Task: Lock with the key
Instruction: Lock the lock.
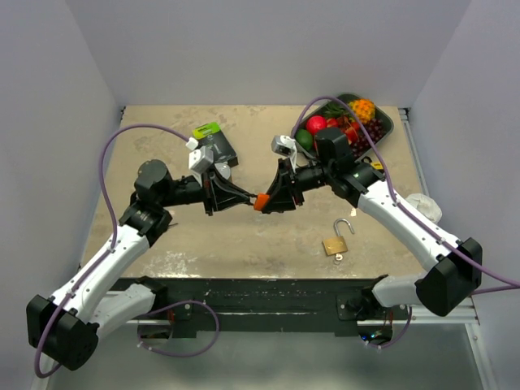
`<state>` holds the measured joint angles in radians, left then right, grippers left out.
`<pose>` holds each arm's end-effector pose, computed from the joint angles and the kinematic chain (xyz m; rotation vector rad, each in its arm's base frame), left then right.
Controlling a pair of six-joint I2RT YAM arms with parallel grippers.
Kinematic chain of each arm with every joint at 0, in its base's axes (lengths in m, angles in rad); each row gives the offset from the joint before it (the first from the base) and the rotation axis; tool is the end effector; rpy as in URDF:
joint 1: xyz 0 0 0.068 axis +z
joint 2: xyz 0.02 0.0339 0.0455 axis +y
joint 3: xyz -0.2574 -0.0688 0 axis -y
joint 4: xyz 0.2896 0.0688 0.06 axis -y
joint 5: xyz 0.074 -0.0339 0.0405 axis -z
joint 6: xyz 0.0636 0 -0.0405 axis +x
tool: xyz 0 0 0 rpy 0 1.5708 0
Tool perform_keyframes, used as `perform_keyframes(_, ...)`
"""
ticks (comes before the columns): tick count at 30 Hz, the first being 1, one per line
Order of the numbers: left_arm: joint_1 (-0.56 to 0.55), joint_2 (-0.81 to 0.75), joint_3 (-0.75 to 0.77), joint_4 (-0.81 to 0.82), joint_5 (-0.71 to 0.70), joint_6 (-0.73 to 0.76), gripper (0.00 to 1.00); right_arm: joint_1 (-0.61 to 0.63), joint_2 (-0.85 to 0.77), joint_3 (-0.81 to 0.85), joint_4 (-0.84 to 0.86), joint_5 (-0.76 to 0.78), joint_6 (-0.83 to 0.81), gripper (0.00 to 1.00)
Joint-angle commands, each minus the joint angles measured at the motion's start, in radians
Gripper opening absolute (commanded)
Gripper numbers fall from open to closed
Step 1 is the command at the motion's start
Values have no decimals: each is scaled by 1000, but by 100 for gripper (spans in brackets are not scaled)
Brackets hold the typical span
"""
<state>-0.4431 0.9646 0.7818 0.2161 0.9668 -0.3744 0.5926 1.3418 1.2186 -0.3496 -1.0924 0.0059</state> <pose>0.2297 -0.1669 0.3351 0.8756 1.4891 -1.3552 0.2574 0.2414 0.3411 -1.2511 1.6479 1.4762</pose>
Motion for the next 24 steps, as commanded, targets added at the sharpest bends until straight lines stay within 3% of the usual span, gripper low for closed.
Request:
perform_keyframes(1, -62, 22, -15, 89, -13, -46, 0, 36, -24, 15, 230, -17, 57, 0)
perform_keyframes(15, -112, 66, -99, 218, -11, -222, 0, 72, -41, -1, 345, 92, 42, 0)
perform_keyframes(24, -137, 80, -141, 226, -7, -204, 0, 73, -33, -8, 472, 32, 144, 0)
